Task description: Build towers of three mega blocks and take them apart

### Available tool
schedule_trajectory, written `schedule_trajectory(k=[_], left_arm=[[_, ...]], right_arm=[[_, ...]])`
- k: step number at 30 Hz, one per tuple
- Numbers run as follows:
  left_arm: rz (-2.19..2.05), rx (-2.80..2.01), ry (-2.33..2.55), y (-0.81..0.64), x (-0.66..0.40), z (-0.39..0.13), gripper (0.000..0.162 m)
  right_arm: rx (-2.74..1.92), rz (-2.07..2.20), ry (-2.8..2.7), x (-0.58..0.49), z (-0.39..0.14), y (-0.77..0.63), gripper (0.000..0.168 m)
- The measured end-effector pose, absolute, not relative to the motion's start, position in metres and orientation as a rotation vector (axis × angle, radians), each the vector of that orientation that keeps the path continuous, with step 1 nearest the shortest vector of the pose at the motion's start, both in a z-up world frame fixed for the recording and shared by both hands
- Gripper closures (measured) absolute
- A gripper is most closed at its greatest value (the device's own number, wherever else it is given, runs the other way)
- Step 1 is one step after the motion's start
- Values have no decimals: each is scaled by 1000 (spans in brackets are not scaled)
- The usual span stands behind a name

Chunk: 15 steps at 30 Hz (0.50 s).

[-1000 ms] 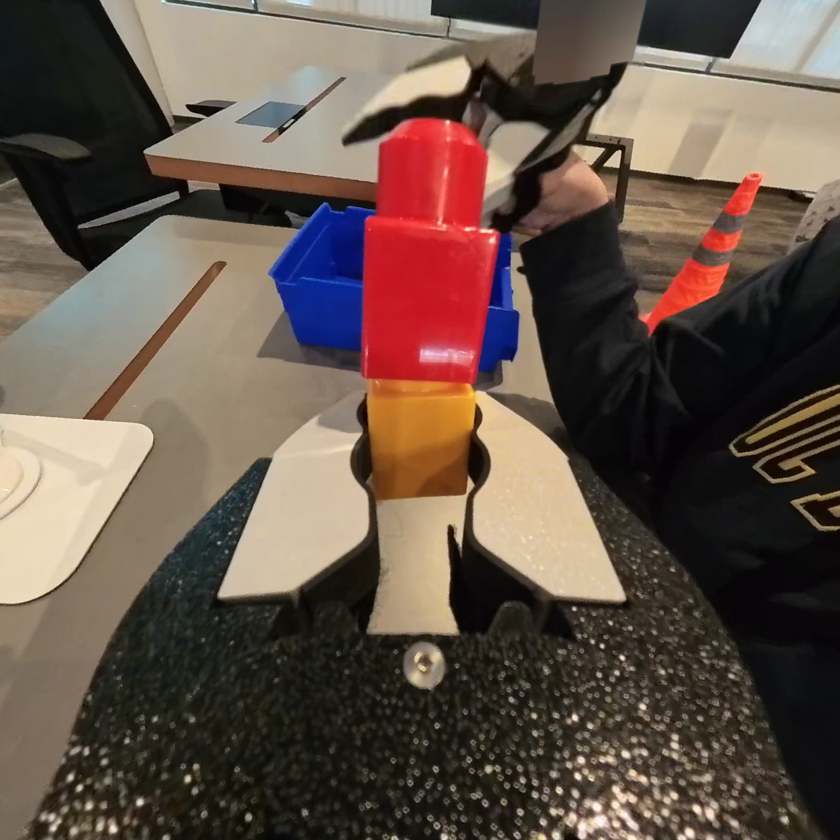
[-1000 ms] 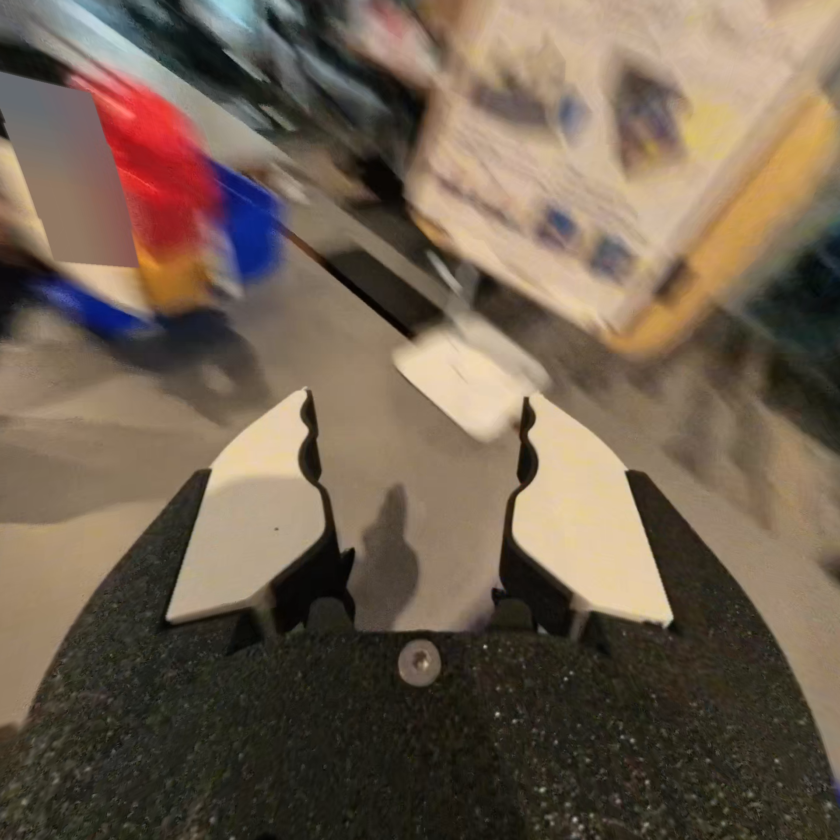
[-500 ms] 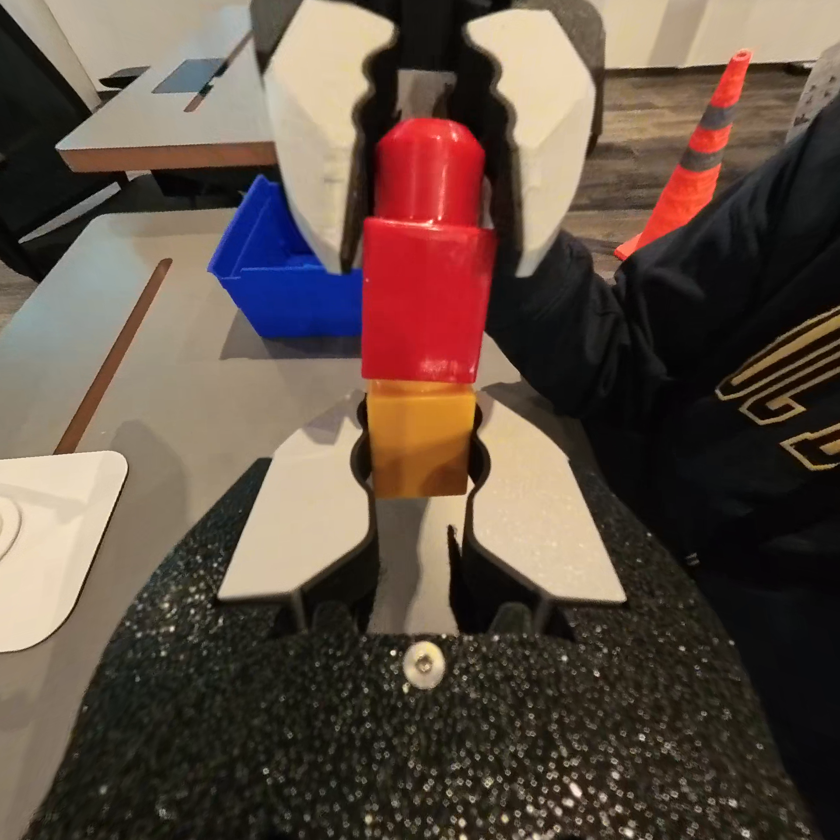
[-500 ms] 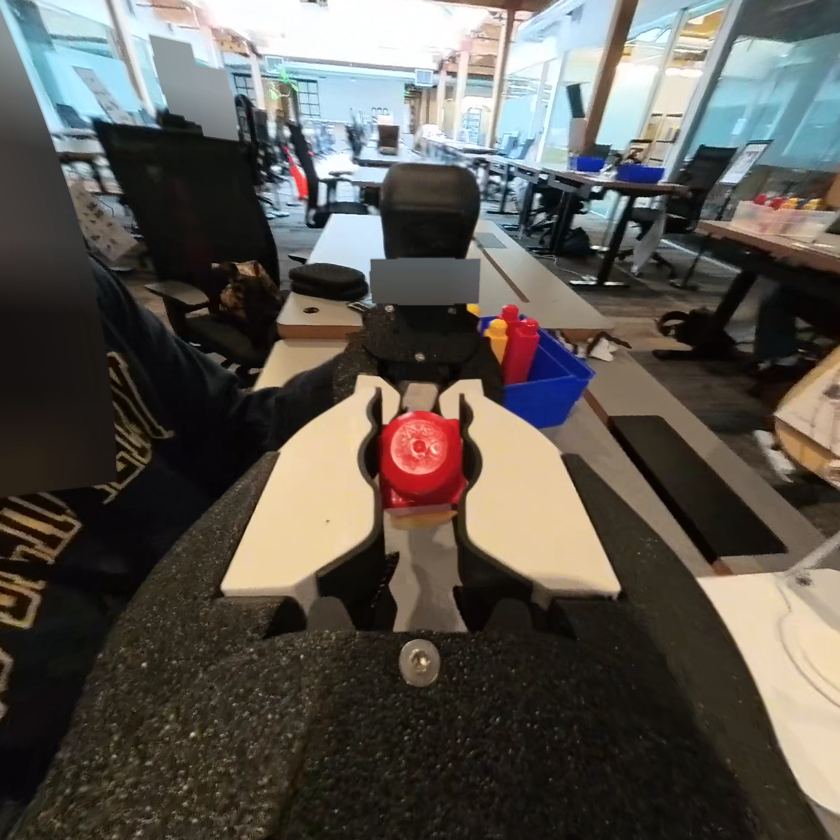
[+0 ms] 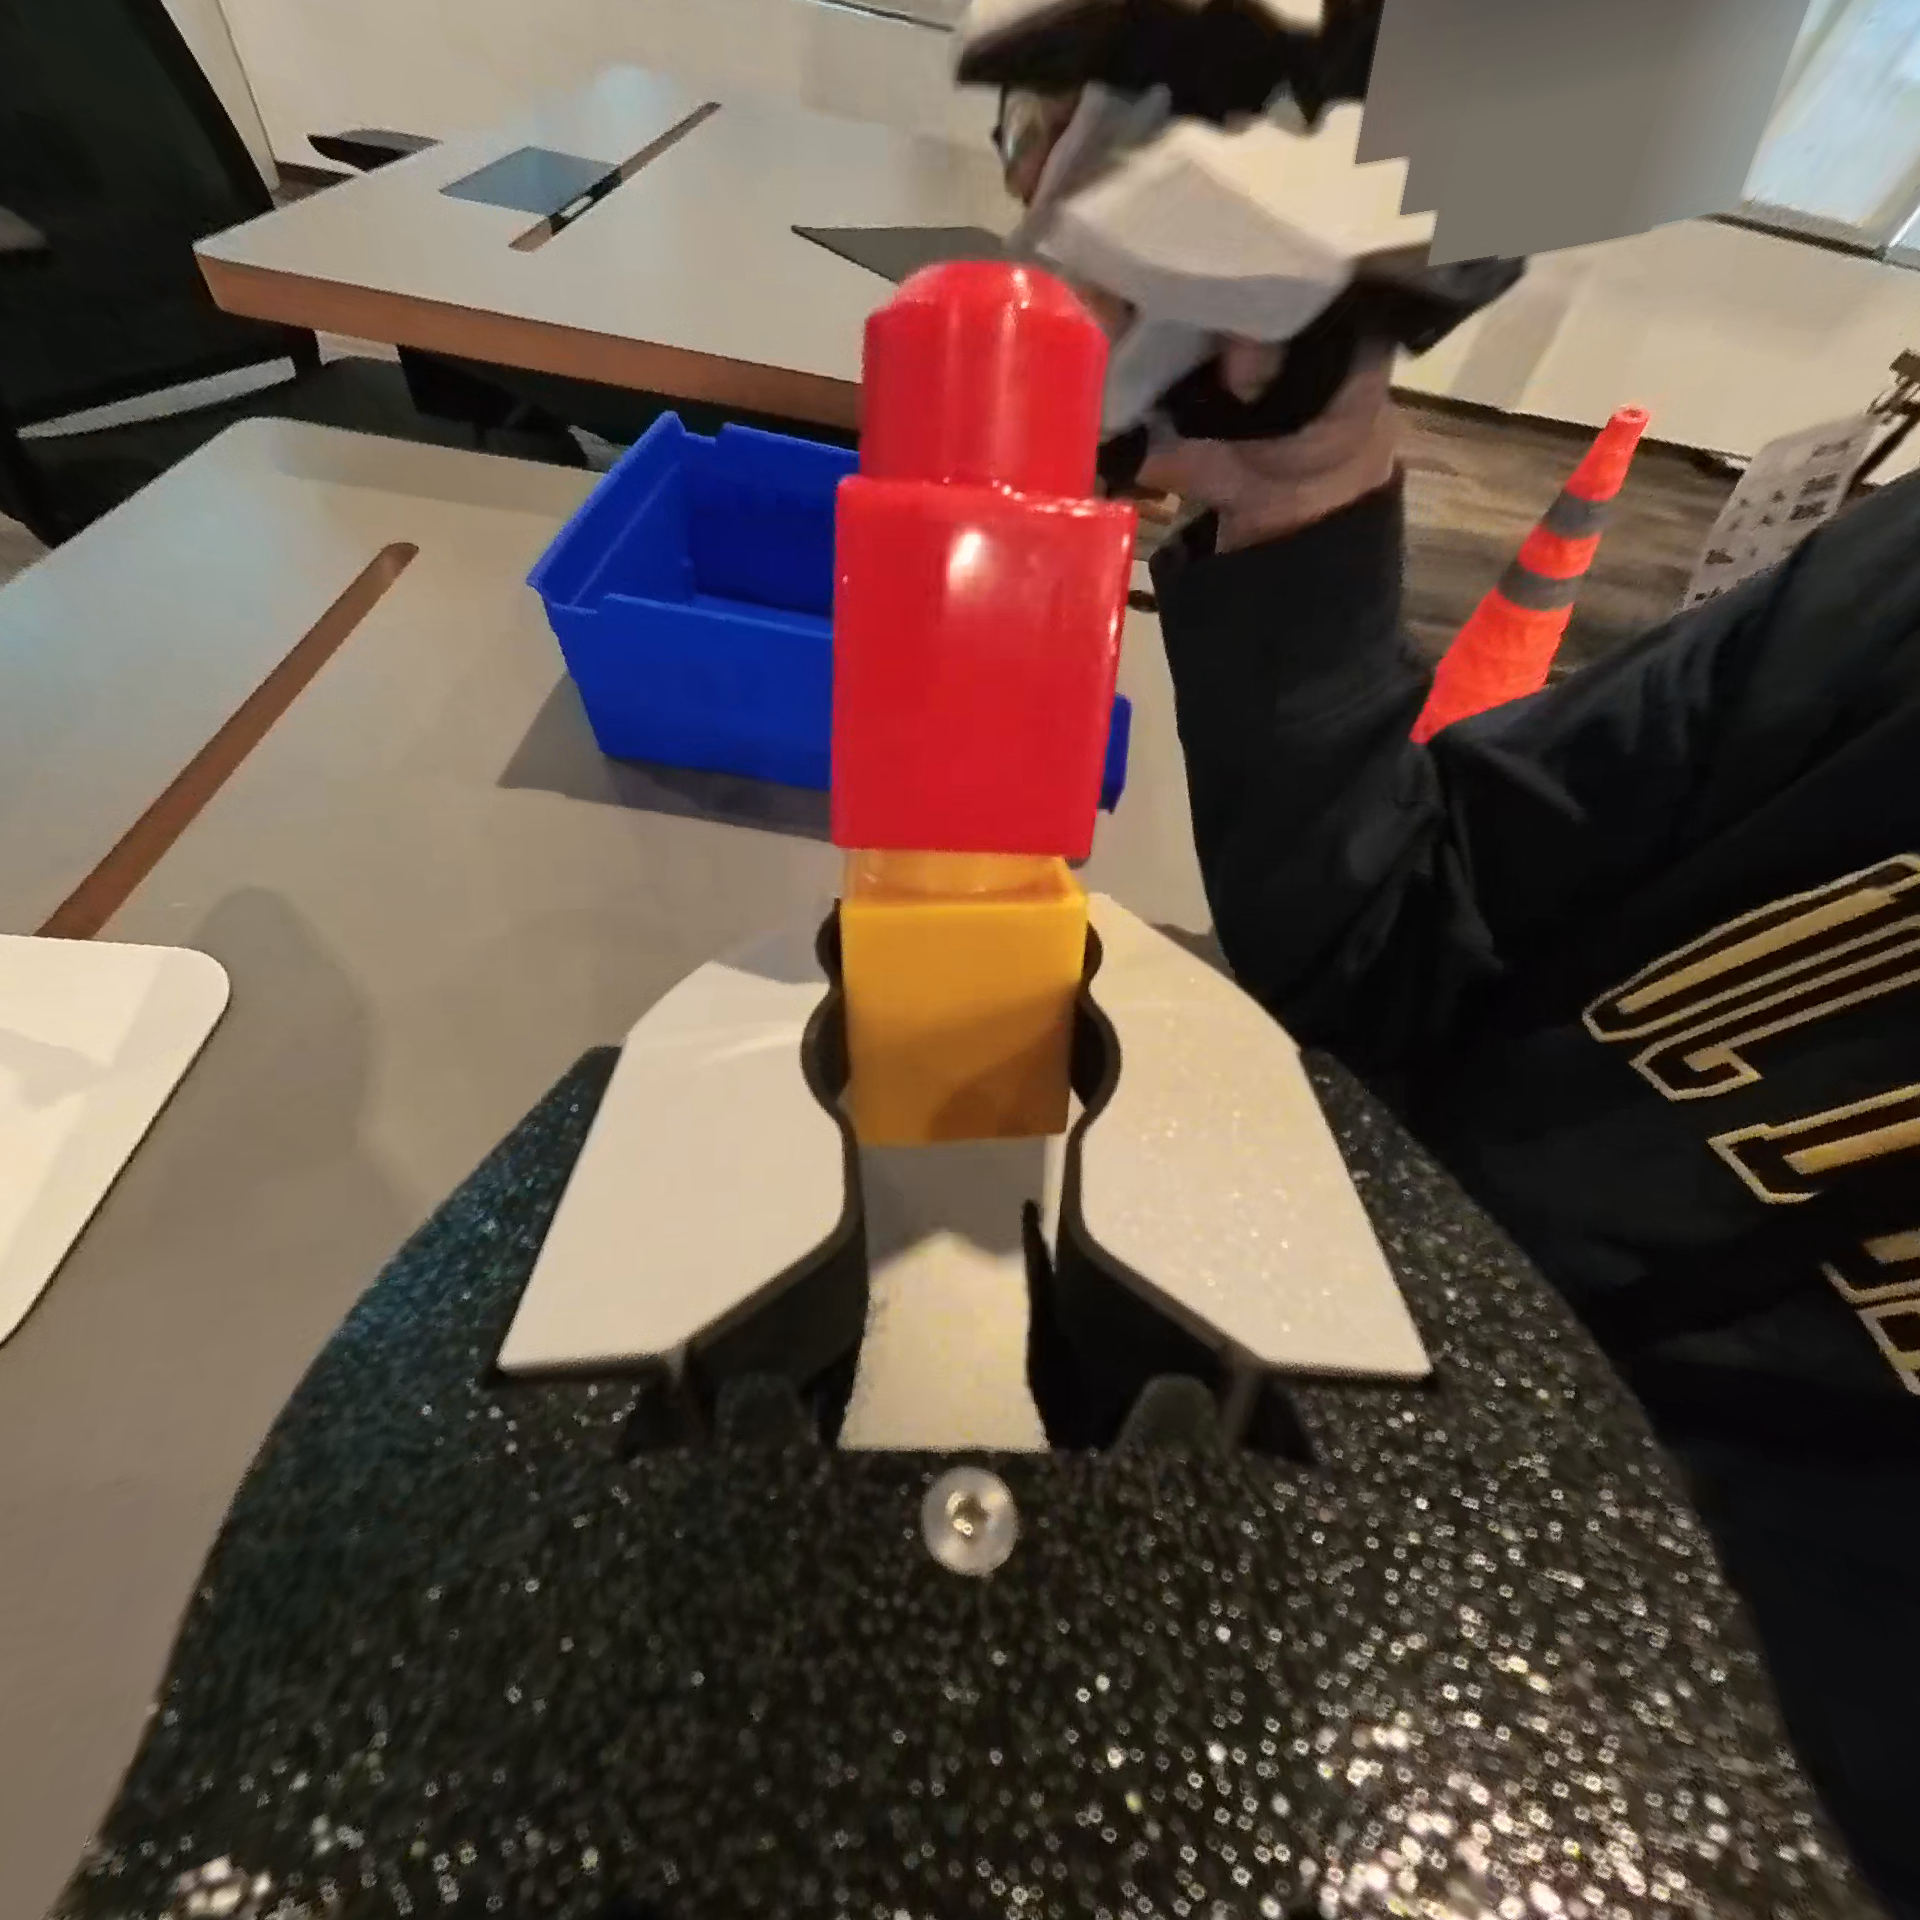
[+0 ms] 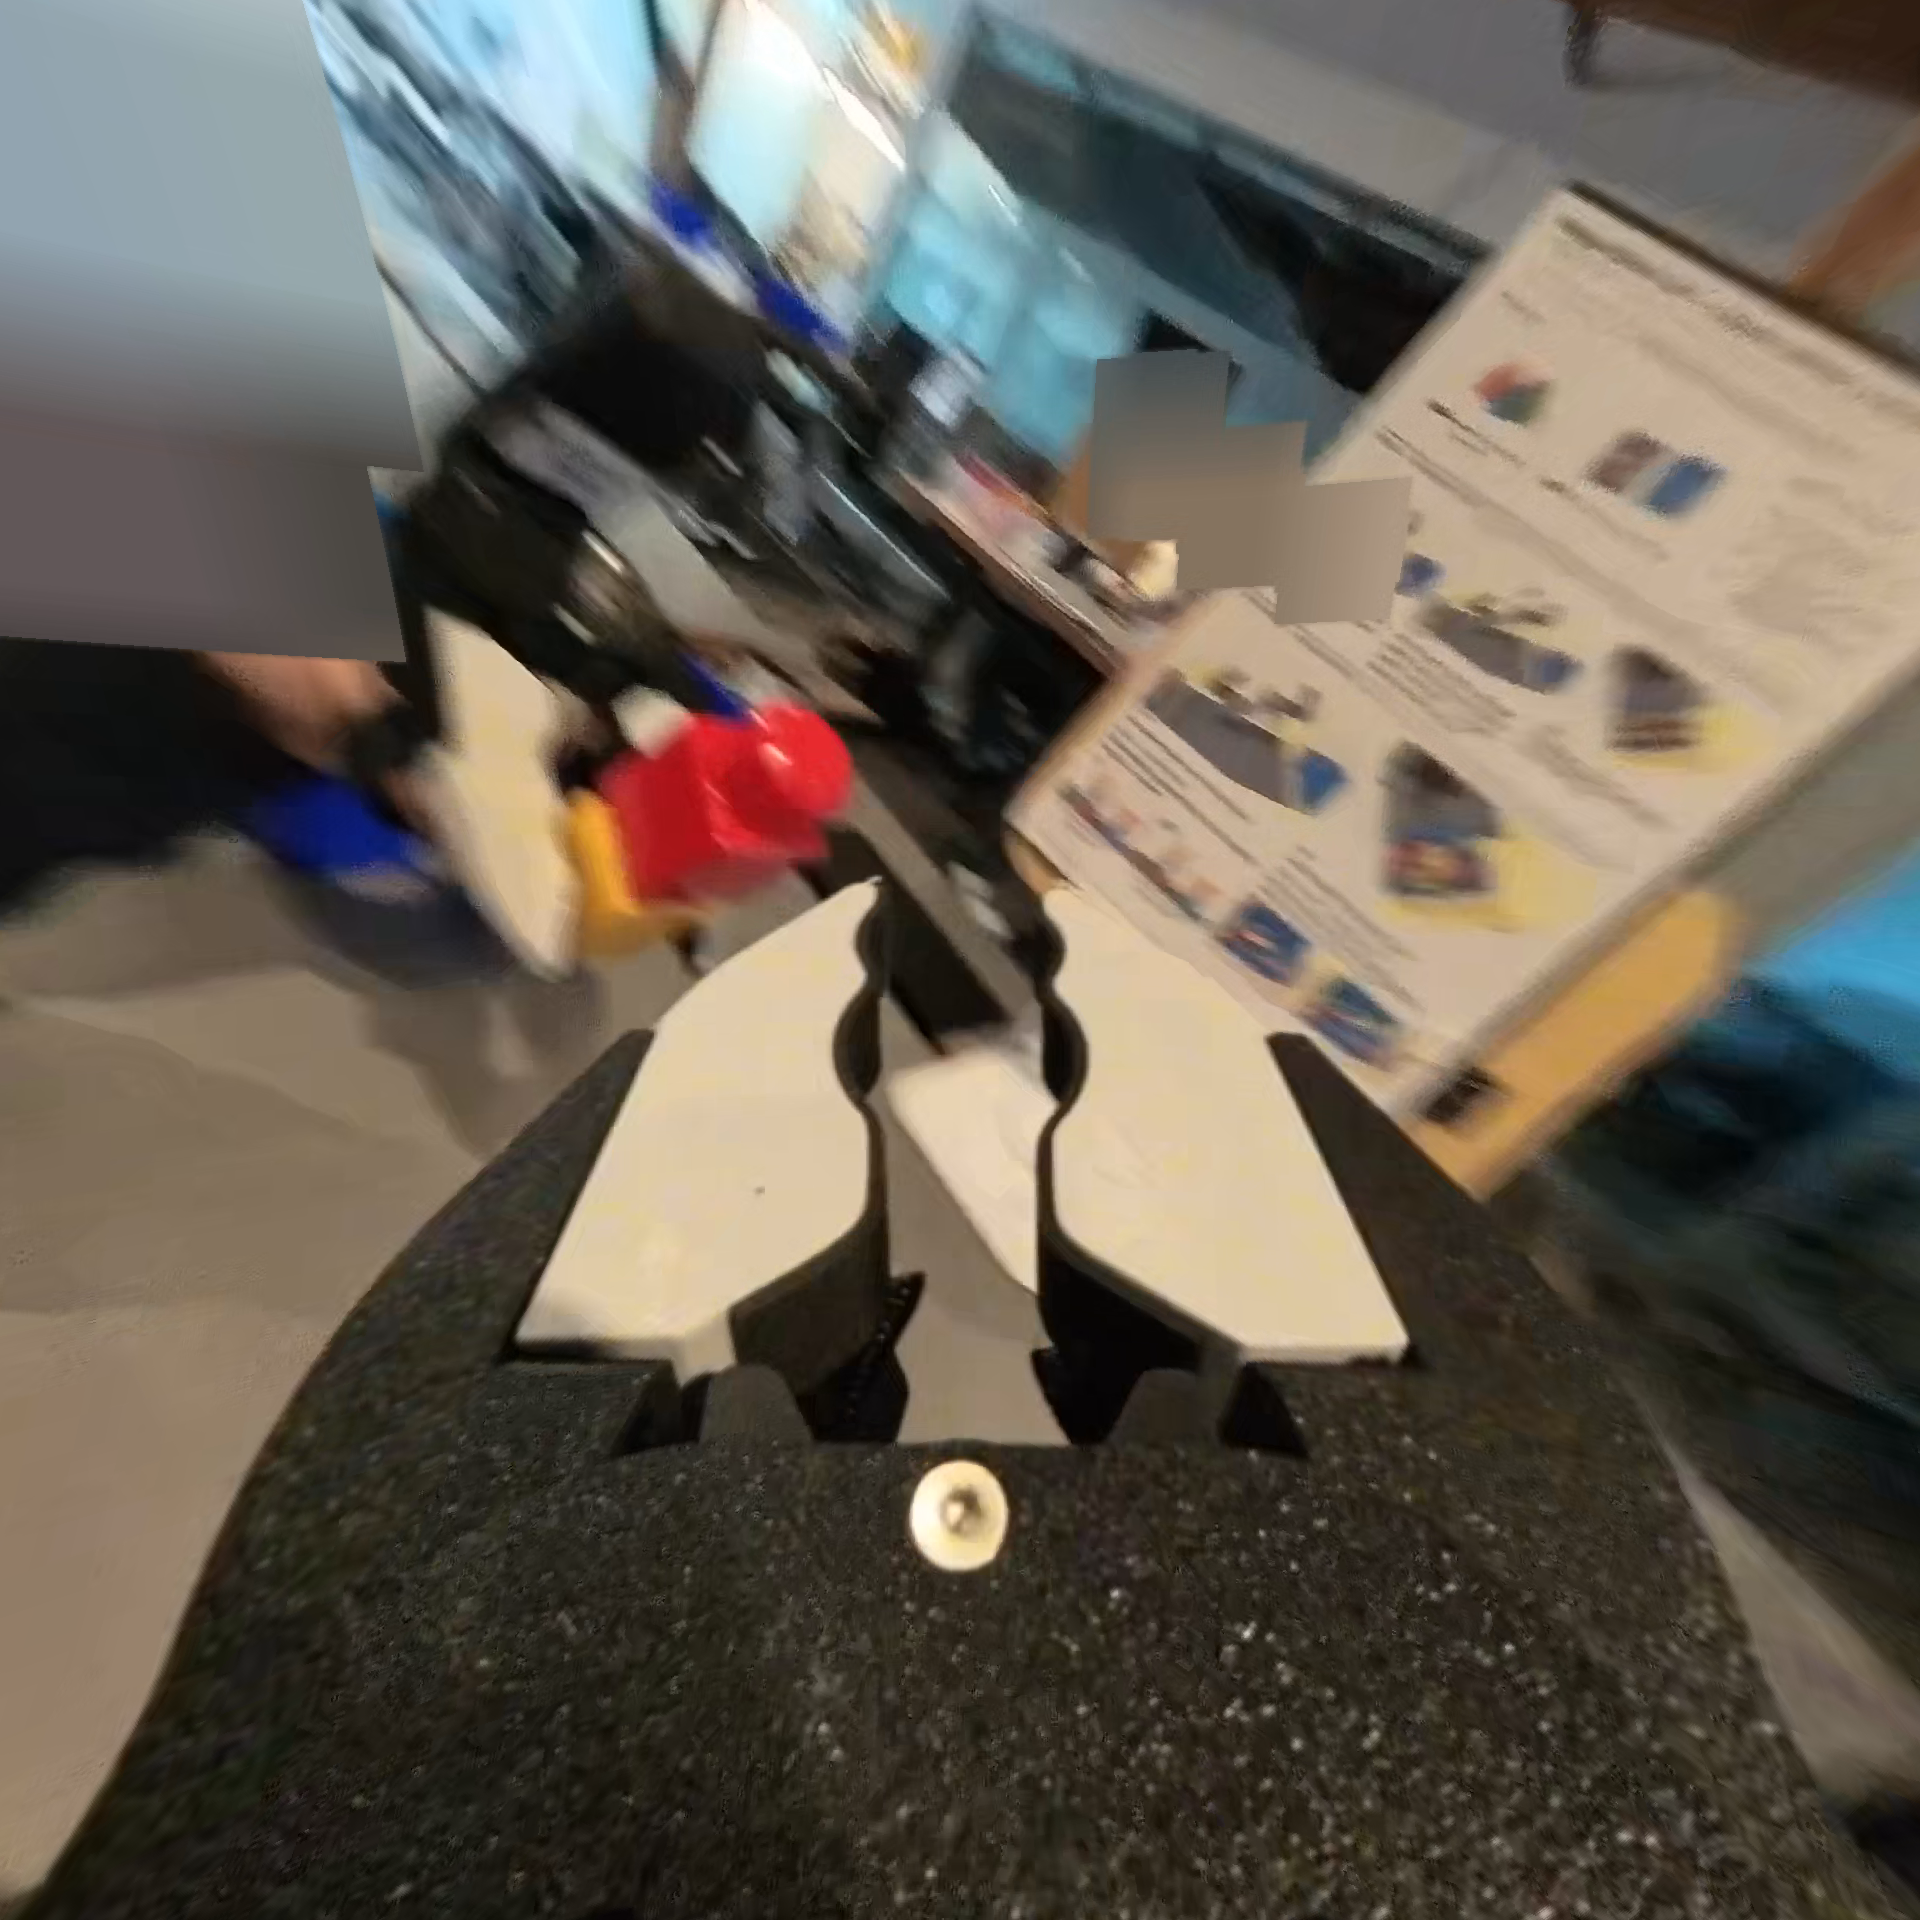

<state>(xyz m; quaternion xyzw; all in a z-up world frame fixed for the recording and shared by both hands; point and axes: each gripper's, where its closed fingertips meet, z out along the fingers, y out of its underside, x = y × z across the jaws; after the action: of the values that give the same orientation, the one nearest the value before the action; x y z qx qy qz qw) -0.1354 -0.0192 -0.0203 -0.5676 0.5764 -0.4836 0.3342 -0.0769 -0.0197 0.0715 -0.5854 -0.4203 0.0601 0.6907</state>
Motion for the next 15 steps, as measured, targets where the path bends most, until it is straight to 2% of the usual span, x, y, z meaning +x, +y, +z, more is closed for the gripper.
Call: schedule_trajectory(k=[2,7,10,11,12,15], left_arm=[[-1245,-1464,1518,-21,-134,-20,123],[-1203,-1384,1611,-35,-126,-22,123],[-1164,-1347,1660,-43,-123,-23,122],[-1155,-1339,1670,-45,-122,-23,122],[-1140,-1344,1671,-45,-122,-23,122],[-1143,-1436,1594,-34,-122,-23,122]], right_arm=[[-1266,412,-981,-97,77,-38,122],[-1372,520,-1111,-135,52,-32,103],[-1409,658,-1164,-154,42,-32,106],[-1419,678,-1187,-157,38,-32,121],[-1416,688,-1207,-159,36,-33,127],[-1309,467,-1218,-155,42,-24,131]])
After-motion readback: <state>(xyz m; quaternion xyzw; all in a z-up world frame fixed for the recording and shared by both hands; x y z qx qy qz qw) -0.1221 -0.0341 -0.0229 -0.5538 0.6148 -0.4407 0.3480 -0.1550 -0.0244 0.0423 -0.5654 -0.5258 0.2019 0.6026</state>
